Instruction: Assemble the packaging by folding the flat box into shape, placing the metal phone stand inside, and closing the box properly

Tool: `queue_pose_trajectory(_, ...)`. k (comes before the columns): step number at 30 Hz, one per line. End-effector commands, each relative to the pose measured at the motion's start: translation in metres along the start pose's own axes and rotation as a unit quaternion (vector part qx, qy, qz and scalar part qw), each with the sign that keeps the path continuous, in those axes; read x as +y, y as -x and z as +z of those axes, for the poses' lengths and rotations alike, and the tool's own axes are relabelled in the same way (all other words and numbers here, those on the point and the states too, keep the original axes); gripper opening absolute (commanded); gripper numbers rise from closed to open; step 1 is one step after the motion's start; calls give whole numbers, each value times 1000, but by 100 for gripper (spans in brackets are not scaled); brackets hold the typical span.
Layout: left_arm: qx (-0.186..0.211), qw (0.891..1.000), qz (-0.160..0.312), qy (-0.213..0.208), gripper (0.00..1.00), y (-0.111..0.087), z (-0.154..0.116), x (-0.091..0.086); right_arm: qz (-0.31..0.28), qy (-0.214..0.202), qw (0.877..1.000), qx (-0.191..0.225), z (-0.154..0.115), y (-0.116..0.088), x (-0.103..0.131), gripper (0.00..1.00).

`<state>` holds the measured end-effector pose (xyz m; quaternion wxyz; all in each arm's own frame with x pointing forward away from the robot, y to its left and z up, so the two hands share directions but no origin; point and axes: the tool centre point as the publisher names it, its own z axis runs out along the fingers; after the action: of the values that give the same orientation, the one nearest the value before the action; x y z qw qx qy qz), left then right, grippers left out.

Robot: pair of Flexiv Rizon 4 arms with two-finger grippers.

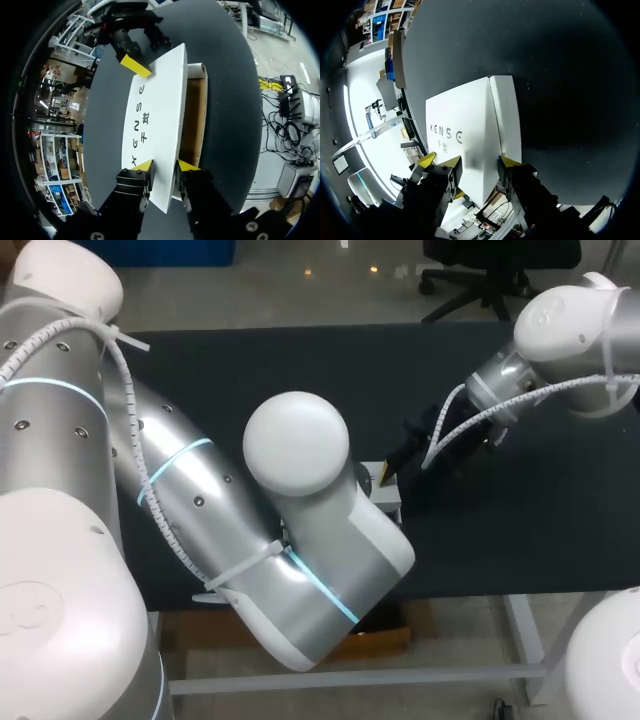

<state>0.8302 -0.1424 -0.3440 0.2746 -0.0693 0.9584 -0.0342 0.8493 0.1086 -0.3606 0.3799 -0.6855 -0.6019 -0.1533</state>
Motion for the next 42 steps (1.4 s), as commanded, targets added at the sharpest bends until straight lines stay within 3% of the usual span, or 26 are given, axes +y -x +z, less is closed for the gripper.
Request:
queue_pose_trajectory(1,-6,1000,0,-1,28,-4,8,0,1,1,1000,1,-1,1,-1,44)
queue_pose_trajectory(19,-7,1000,1,-5,27,-7,14,2,-1,22,1000,0,-13,7,-15,44)
queue_pose_trajectory(26,-6,1000,2,-5,27,-7,15,1,-11,41,999,-4,-22,7,-25,40)
queue_pose_trajectory(36,-6,1000,2,-4,27,-7,16,1,-25,49,998,-8,-25,3,-32,14)
queue_pose_trajectory(37,-6,1000,2,-4,27,-7,17,1,-26,49,998,-9,-25,2,-33,5)
queue_pose_trajectory(42,-4,1000,3,-6,28,-7,17,1,-32,51,998,-12,-23,1,-38,0)
